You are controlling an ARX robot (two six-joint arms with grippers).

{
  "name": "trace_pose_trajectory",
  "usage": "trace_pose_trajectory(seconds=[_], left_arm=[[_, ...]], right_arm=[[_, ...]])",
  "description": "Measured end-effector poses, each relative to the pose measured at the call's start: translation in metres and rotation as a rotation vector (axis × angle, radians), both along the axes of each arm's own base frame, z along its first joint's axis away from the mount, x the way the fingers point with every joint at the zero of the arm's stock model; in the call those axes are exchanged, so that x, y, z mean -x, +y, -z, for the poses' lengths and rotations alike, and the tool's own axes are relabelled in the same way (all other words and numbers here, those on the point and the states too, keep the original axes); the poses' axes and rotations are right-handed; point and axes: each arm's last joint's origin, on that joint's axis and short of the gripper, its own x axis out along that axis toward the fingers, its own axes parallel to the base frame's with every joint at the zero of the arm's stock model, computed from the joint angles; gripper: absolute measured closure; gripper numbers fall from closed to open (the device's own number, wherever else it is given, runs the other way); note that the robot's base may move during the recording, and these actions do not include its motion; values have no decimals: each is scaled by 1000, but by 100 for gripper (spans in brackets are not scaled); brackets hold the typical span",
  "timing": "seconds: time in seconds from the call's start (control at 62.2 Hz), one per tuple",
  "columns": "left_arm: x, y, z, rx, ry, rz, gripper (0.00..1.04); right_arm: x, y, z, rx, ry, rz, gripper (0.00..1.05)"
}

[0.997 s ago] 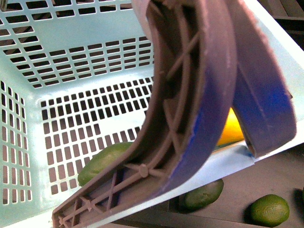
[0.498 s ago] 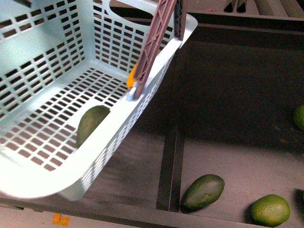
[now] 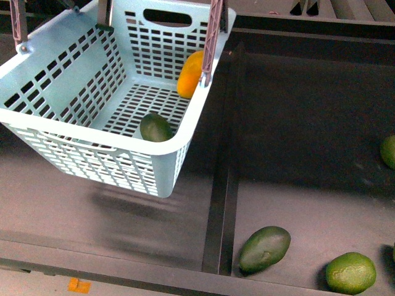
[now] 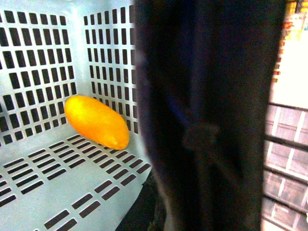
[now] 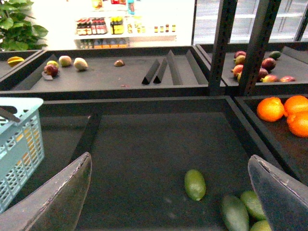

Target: Pick mango and avocado into basket

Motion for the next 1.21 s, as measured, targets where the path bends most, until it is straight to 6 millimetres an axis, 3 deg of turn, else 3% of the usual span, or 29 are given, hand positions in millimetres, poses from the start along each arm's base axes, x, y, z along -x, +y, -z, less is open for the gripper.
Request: trace_pose_trajectory(seconds=[0.193,0.354,0.53,0.675,0.836,0.932,1.013,1.125,1.206], left_arm=[[12,4,32,29,41,-25,101],[19,5,34,62,48,-19,73],[34,8,18,76,40,-19,41],[71,20,-13,9,58,-45,6],[120,55,-32,-120,131,-105,8],[124,59,-40,-130,110,-103,8],[123,59,-34,-167,66,-55,11],[144,73,-10,-566,-367,211,34],[169,89,-12,-931,-549,280,50]], right_arm=[[0,0,0,0,0,0,9],[0,0,0,0,0,0,9],[0,0,0,0,0,0,9],[0,0,0,0,0,0,9],[0,0,0,0,0,0,9],[0,0,0,0,0,0,9],[0,0,0,0,0,-2,9],[0,0,0,0,0,1,9],[0,0,0,0,0,1,9]])
